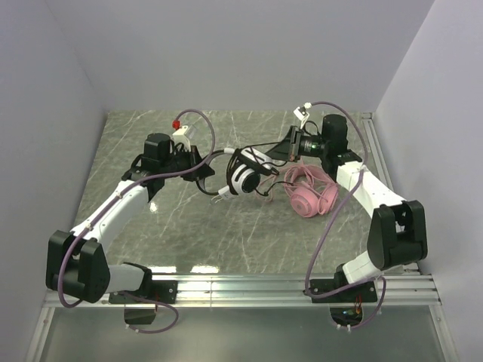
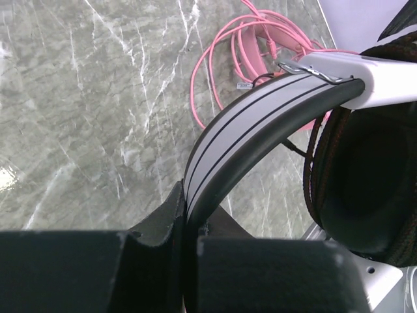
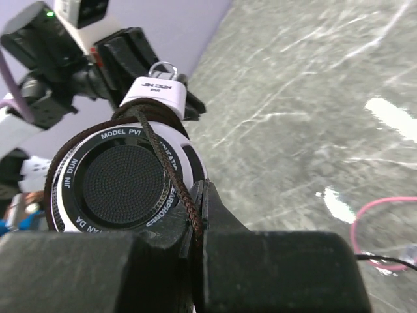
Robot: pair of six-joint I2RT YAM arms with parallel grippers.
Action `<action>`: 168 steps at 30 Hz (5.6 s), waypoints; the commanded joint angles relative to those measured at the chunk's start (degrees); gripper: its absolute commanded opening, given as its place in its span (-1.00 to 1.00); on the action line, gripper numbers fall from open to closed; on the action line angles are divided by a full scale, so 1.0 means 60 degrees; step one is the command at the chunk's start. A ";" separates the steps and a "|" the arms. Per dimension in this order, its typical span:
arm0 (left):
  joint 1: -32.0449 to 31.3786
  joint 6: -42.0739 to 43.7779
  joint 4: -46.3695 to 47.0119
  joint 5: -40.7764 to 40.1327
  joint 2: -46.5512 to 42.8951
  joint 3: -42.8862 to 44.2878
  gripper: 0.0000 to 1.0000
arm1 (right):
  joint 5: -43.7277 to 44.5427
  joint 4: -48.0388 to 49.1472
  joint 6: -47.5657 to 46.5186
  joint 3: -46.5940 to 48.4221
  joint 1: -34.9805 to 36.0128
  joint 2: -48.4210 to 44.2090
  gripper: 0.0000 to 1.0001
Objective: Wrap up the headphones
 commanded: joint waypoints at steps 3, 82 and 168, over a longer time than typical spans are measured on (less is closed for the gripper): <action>0.0643 -0.0743 0.0374 -0.0439 -0.0537 0.0526 -0.99 | 0.2507 -0.0974 -0.1376 0.0075 -0.0762 -0.0811 -0.99; -0.4220 0.6287 -0.0533 -0.7106 -0.2309 -0.0953 -0.99 | 0.1204 -1.0571 -0.4658 1.0331 0.2008 0.2133 -0.98; -0.1862 -0.6209 0.2036 0.1003 -0.2251 0.0905 -0.99 | 0.0749 -0.0858 -0.1816 -0.0276 0.0306 -0.2774 -0.84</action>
